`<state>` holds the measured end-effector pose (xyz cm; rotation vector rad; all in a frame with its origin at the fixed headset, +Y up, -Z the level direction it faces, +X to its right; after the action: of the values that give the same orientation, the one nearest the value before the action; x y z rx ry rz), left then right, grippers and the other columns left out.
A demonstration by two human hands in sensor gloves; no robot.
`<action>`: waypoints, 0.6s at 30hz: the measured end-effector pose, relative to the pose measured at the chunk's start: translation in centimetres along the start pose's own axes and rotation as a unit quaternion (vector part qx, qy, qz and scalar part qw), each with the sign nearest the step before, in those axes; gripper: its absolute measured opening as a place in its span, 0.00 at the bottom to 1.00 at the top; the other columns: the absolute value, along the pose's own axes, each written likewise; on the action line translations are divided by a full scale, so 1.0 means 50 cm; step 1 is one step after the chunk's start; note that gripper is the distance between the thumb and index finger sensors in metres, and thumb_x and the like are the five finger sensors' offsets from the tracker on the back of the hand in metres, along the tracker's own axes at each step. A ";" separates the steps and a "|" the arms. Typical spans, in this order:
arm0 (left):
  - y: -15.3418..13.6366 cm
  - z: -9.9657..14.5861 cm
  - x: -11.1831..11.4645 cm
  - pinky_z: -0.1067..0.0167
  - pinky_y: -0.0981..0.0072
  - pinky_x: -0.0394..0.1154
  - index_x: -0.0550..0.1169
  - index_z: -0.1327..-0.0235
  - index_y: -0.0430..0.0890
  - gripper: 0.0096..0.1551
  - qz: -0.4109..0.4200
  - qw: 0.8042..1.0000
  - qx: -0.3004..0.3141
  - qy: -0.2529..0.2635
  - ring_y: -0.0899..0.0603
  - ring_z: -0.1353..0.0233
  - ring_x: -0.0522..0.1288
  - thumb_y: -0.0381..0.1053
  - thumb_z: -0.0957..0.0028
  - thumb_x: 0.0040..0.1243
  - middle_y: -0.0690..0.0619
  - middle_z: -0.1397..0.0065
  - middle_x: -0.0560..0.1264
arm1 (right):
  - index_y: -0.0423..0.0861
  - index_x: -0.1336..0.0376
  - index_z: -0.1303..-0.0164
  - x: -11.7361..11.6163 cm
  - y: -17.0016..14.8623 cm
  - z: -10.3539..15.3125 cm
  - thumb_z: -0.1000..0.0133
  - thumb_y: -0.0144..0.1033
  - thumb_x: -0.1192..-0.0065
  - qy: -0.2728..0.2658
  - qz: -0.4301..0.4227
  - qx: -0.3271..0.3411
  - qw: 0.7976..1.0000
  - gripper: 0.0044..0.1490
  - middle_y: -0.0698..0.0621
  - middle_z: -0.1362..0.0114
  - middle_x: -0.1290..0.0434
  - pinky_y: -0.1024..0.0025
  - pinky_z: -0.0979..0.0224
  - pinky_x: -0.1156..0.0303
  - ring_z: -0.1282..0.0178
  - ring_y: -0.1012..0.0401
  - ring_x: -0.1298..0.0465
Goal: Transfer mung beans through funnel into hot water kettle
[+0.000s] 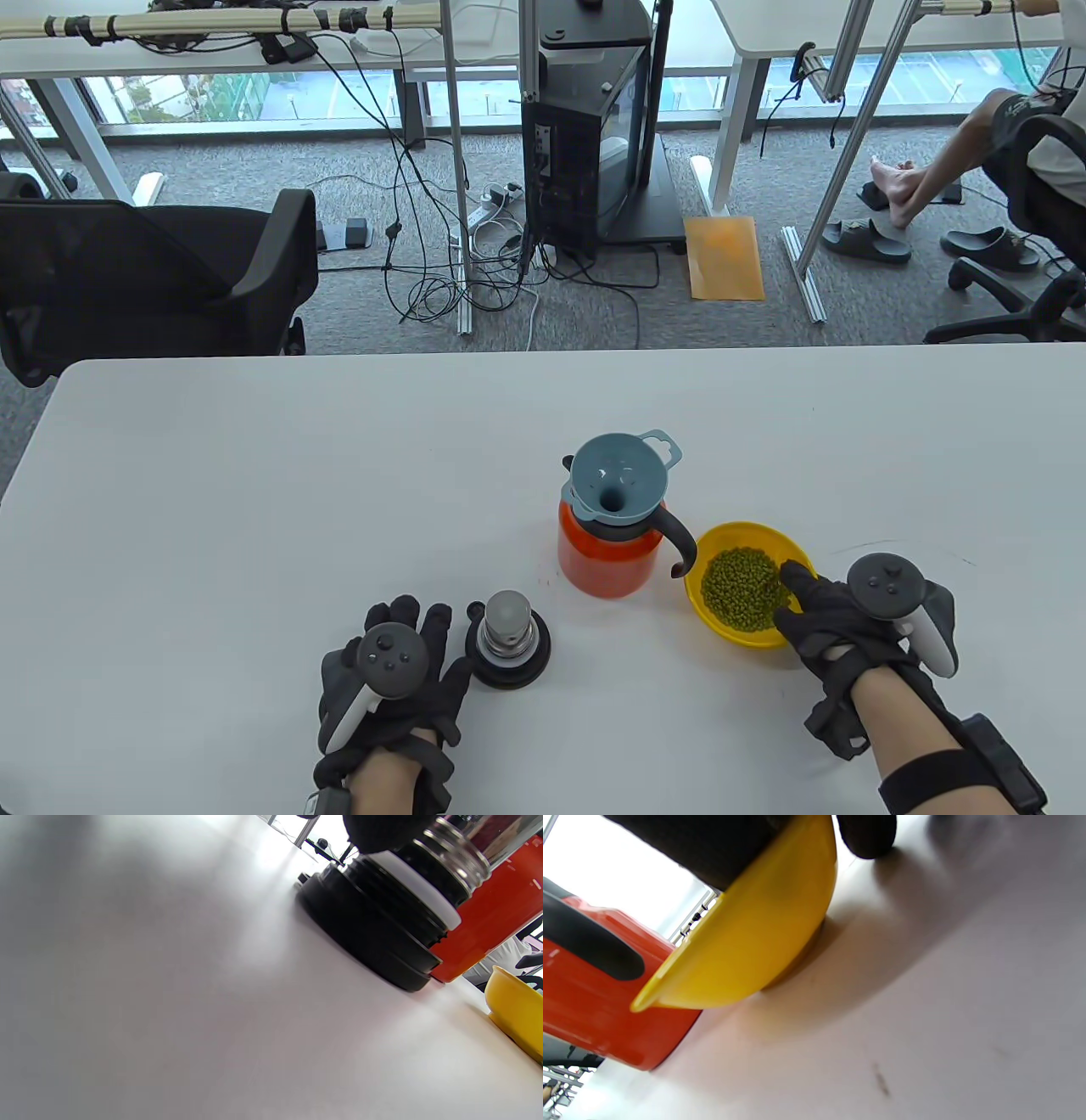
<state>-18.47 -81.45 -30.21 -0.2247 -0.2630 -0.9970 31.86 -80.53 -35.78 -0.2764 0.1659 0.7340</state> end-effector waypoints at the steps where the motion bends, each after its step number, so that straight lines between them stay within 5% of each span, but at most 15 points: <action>1: 0.000 0.000 0.000 0.30 0.28 0.32 0.52 0.21 0.55 0.44 0.000 1.000 0.001 0.000 0.32 0.20 0.29 0.62 0.49 0.52 0.47 0.18 0.34 | 0.37 0.51 0.18 0.003 -0.002 -0.001 0.43 0.36 0.34 -0.004 -0.017 0.003 1.000 0.46 0.26 0.21 0.49 0.23 0.35 0.64 0.25 0.25 0.61; 13: 0.004 0.002 -0.001 0.30 0.28 0.32 0.52 0.21 0.54 0.44 0.008 1.000 0.008 0.000 0.32 0.20 0.28 0.62 0.48 0.52 0.47 0.18 0.34 | 0.36 0.49 0.20 0.051 0.004 0.013 0.47 0.28 0.30 -0.103 -0.137 -0.009 0.985 0.47 0.22 0.26 0.48 0.24 0.36 0.46 0.30 0.21 0.42; 18: 0.004 -0.001 0.004 0.30 0.28 0.32 0.52 0.21 0.55 0.44 0.001 1.000 0.004 -0.006 0.32 0.20 0.29 0.63 0.49 0.52 0.47 0.18 0.34 | 0.35 0.52 0.20 0.086 0.049 0.016 0.47 0.29 0.30 -0.123 -0.175 0.022 0.976 0.49 0.21 0.27 0.51 0.30 0.36 0.37 0.33 0.29 0.32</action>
<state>-18.18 -81.53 -30.22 -0.2241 -0.2776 -0.9931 33.38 -75.82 -36.53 -0.1632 -0.1016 0.4079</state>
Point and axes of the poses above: the tracker on the back of each hand, its own y axis roughly to the thumb side, its own z axis roughly from the fingertips to the wrist, x = y × z, the point moved 5 cm from there along -z, roughly from the wrist to the fingertips
